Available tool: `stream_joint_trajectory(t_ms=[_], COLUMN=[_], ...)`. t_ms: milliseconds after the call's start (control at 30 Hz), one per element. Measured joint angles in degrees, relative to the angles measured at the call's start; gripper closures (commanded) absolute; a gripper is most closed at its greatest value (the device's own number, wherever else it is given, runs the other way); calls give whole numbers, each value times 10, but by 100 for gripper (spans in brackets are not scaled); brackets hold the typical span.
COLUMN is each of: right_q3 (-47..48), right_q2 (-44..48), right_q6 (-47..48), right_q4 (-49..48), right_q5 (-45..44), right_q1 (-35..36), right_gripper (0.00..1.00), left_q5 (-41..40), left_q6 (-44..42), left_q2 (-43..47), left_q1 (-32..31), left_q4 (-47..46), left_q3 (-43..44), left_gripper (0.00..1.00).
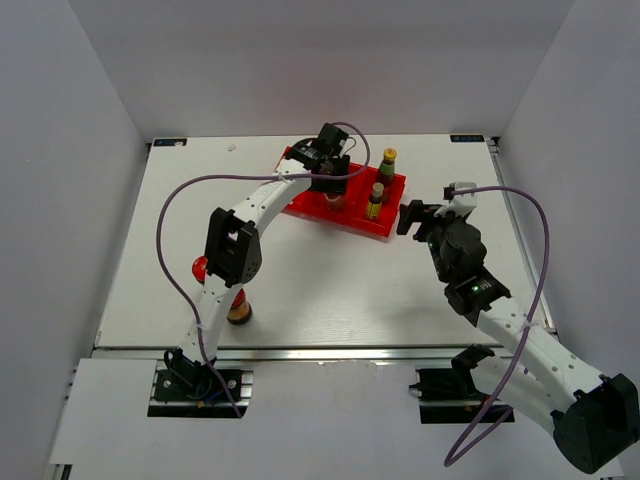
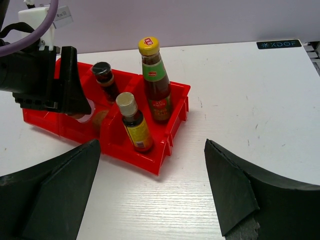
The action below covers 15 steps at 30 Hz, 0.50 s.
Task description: Organize the condiment bottles
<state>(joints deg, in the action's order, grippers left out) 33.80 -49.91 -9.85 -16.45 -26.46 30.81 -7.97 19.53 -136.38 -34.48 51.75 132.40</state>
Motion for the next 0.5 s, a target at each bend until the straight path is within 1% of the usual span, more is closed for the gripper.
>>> stream_joint_trajectory(t_ms=[33, 133, 167, 233, 333, 400, 433, 467, 500], right_q3=[0, 0, 0, 0, 0, 0, 0, 0, 0], right_q2=[0, 0, 0, -1, -2, -5, -7, -8, -9], right_q6=[0, 2, 2, 2, 3, 3, 4, 5, 7], right_q4=[0, 0, 0, 0, 0, 0, 0, 0, 0], right_q5=[-1, -4, -4, -4, -4, -4, -4, -4, -4], right_q1=[0, 0, 0, 0, 0, 0, 0, 0, 0], right_gripper=[11, 11, 11, 11, 11, 11, 11, 11, 11], left_q5=[0, 5, 6, 9, 12, 14, 14, 16, 17], left_q6=[0, 0, -1, -2, -3, -2, -2, -3, -4], left_q2=[0, -2, -3, -3, -3, -3, -3, -3, -3], left_q1=[0, 0, 0, 0, 0, 0, 0, 0, 0], left_q4=[-1, -2, -4, -4, -9, -12, -13, -14, -16], left_q3=[0, 4, 5, 7, 8, 8, 9, 9, 9], left_gripper=[32, 29, 24, 20, 10, 9, 7, 2, 2])
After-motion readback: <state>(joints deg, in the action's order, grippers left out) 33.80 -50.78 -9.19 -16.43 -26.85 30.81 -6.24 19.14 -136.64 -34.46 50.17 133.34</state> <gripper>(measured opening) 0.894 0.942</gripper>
